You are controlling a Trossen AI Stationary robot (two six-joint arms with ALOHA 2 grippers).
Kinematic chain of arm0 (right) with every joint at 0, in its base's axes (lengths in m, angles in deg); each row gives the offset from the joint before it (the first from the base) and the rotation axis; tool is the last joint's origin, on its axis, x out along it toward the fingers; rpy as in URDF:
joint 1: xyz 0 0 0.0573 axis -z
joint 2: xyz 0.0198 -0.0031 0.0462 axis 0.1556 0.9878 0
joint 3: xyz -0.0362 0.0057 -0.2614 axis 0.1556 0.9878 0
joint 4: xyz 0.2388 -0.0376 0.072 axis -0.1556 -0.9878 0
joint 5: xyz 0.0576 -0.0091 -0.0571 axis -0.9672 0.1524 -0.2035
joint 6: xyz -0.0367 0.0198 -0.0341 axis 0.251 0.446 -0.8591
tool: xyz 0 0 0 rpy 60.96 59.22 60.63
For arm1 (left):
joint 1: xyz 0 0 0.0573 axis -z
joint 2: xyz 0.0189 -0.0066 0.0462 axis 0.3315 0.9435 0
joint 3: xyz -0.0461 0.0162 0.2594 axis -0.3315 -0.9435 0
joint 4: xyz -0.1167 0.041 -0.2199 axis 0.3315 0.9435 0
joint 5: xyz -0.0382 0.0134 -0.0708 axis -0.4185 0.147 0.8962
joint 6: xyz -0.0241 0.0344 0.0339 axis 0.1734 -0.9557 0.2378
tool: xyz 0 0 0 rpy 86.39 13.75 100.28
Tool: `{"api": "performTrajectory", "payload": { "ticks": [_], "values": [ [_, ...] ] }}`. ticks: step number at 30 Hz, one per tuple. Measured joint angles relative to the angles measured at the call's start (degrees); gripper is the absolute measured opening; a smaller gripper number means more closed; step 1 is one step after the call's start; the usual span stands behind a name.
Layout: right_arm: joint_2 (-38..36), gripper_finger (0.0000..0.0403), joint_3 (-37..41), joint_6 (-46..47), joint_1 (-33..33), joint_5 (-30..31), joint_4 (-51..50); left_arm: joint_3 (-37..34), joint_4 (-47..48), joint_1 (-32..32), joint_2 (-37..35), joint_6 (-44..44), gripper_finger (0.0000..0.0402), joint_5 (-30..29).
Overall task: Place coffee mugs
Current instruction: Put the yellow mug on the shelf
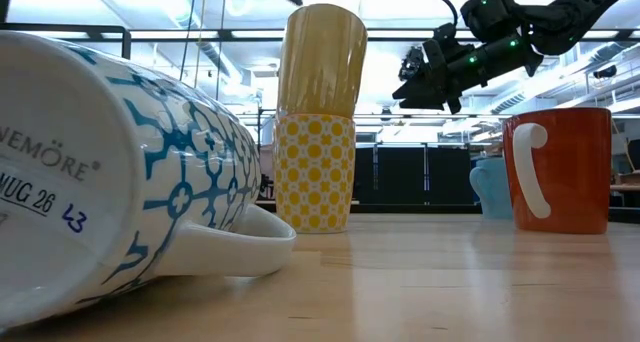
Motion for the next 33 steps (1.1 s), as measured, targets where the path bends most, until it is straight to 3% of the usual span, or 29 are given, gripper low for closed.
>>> {"api": "performTrajectory", "payload": {
  "ticks": [9, 33],
  "values": [
    [0.0, 0.0207, 0.0, 0.0, -0.04, 0.0, -0.02, 2.45, 7.29, -0.15, 5.83, 6.47, 0.0157, 6.76],
    [0.0, 0.0207, 0.0, 0.0, -0.11, -0.01, -0.07, 2.38, 9.09, 4.77, 9.05, 20.17, 0.0157, 8.65]
  ]
}}
